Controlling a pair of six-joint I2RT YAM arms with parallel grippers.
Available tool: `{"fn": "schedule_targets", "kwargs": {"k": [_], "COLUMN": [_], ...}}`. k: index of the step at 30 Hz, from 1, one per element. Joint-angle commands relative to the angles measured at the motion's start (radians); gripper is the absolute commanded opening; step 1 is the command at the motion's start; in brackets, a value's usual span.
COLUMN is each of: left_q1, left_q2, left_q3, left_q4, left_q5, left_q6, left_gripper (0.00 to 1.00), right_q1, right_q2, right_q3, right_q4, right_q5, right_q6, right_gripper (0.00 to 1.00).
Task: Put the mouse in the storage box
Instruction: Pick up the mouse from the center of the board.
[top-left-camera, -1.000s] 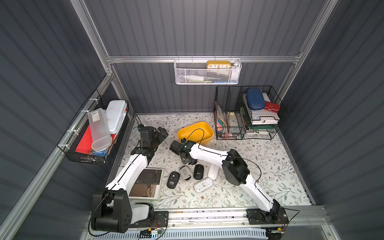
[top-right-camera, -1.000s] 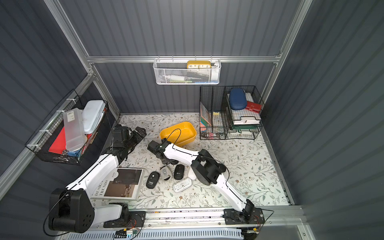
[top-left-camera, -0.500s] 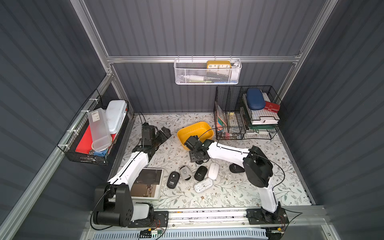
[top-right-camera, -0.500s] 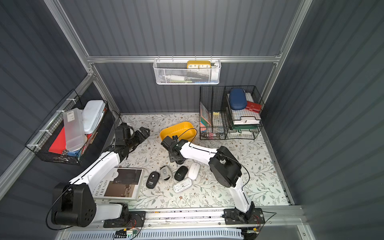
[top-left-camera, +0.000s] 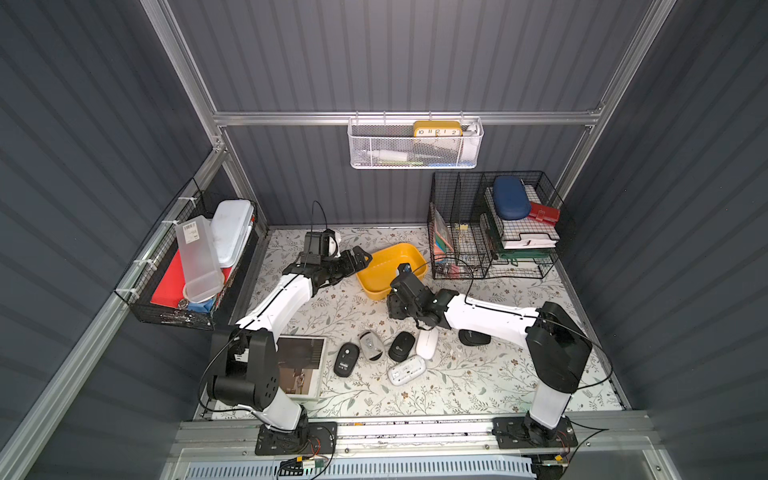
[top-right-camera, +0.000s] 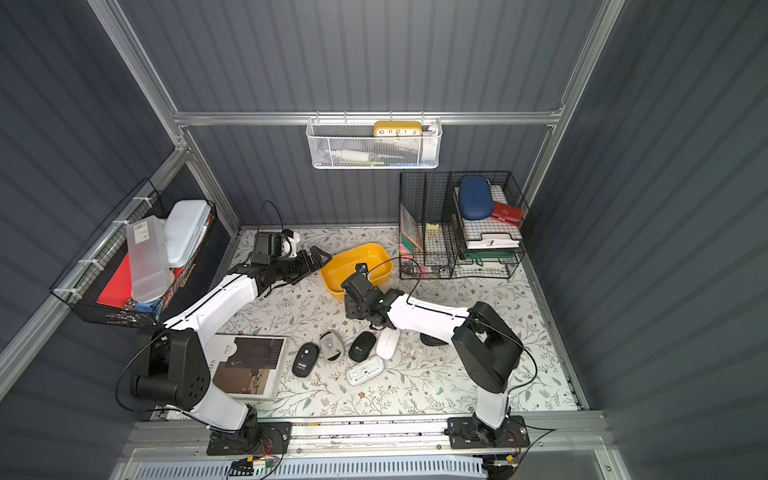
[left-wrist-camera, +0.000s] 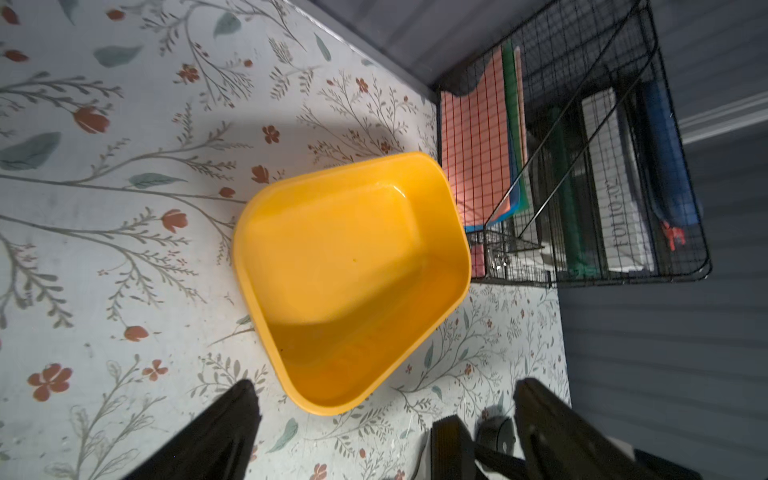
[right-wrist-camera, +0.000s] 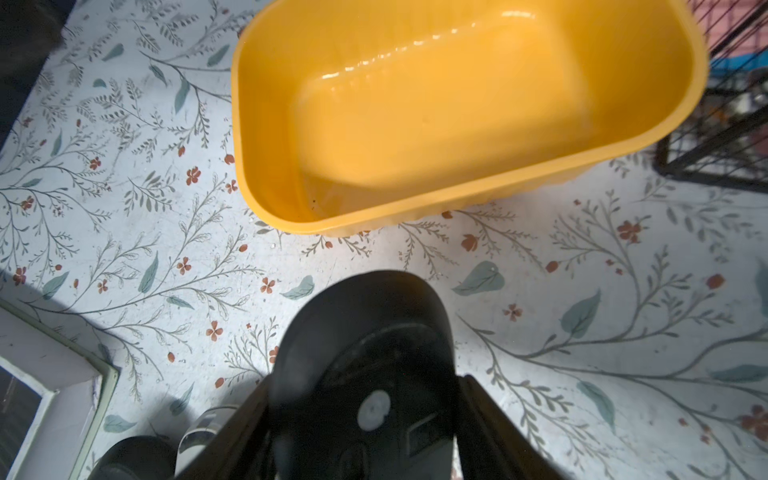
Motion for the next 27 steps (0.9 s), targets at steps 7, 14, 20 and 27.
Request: {"fn": "schedule_targets", "kwargs": {"k": [7,14,20,27], "left_q1": [-0.077,-0.107,-0.145,-0.175], "left_q2": [0.068,0.068,0.079,0.105], "left_q3": [0.095,0.134,0.165,0.191], "left_q4": [-0.178,-0.211,-0.251,-0.293], "left_q5": [0.094,0.102,0.091,0.091], "left_q6": [0.082,0.085,0.102,0.130], "left_gripper": [0.92,0.88,0.85,0.81], "right_q1": [-0.001,0.002,0.018,0.046], "right_q2": [-0.096,-0.105,-0.080,-0.059], "right_q3": [-0.132,-0.173,-0.165,-0.157], "right_q4": [0.294,0.393,0.423,0.467], "right_q5": [0.083,0.087,0.125,0.184], "right_q6": [-0.142,-0.210,-0.264,-0.337], "right_gripper": [0.40,0.39,0.39,0.39]}}
